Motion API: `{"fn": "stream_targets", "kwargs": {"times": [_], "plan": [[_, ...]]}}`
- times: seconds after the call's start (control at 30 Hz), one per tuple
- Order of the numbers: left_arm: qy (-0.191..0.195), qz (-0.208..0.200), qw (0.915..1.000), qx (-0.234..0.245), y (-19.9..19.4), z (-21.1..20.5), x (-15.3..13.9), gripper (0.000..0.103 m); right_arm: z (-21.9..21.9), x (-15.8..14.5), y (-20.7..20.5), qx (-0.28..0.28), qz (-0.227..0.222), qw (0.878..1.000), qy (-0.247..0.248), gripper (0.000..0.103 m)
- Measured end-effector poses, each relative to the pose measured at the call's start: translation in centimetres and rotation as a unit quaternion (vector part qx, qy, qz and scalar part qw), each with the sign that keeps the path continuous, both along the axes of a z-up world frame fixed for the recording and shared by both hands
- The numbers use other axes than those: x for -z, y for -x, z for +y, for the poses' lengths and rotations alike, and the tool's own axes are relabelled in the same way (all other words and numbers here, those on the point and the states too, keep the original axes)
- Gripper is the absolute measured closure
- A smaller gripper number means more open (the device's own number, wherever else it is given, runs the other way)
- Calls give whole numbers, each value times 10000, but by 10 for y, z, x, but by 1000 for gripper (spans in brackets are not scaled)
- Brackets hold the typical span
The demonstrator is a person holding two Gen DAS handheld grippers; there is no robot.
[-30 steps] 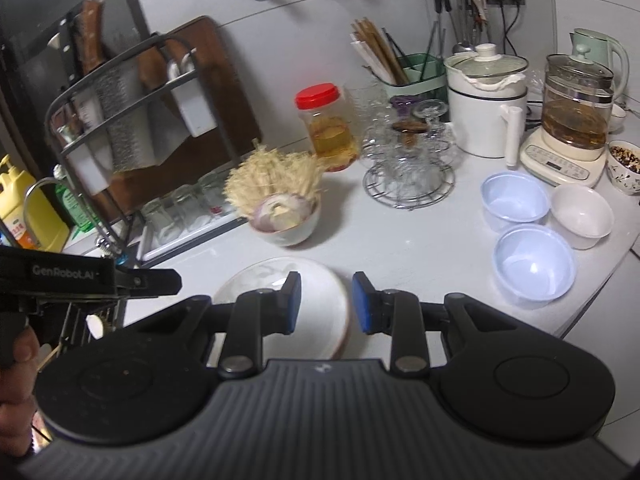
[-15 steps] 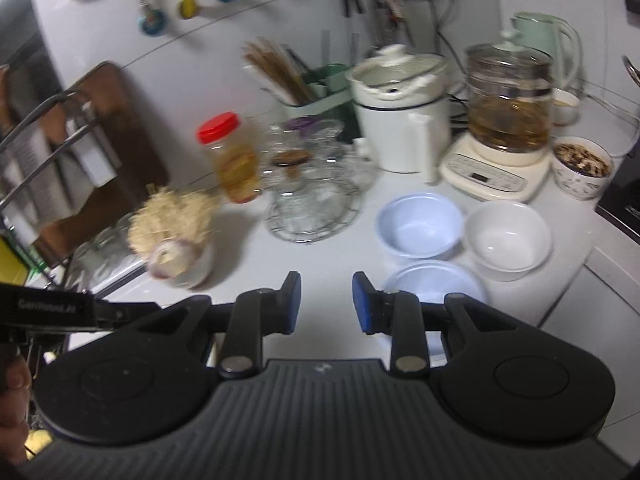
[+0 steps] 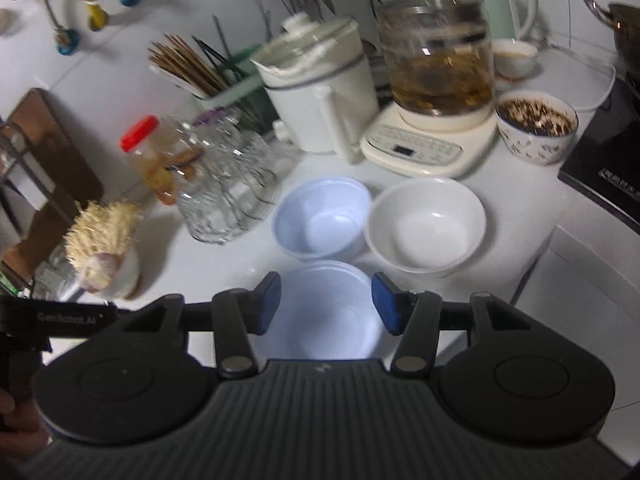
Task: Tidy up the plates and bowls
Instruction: 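Move both grippers to the rim of a light blue plastic bowl, then close both grippers on the light blue bowl's rim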
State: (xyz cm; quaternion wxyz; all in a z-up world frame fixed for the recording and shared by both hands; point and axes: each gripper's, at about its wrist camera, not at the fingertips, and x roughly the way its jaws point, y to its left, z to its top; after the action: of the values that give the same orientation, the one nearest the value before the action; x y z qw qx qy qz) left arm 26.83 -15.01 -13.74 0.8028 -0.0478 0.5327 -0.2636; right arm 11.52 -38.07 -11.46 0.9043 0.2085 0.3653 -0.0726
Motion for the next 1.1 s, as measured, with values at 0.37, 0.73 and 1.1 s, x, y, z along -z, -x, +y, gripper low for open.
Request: {"fn": "stream_targets", "kwargs": {"times": [0.37,0.73,1.1], "plan": [[-84,432,9990,5,-20,-49,35,68,-30,45,-25,-305,566,9976,-267,65],[-163,536,9984,-86,-20,-54,45,86,-37,59,-29,-534,703,9948,-505,82],[-115,611,9974,-365,-11,-30,38,87,-13,54,-40,-1194,612,9886,-679,84]]}}
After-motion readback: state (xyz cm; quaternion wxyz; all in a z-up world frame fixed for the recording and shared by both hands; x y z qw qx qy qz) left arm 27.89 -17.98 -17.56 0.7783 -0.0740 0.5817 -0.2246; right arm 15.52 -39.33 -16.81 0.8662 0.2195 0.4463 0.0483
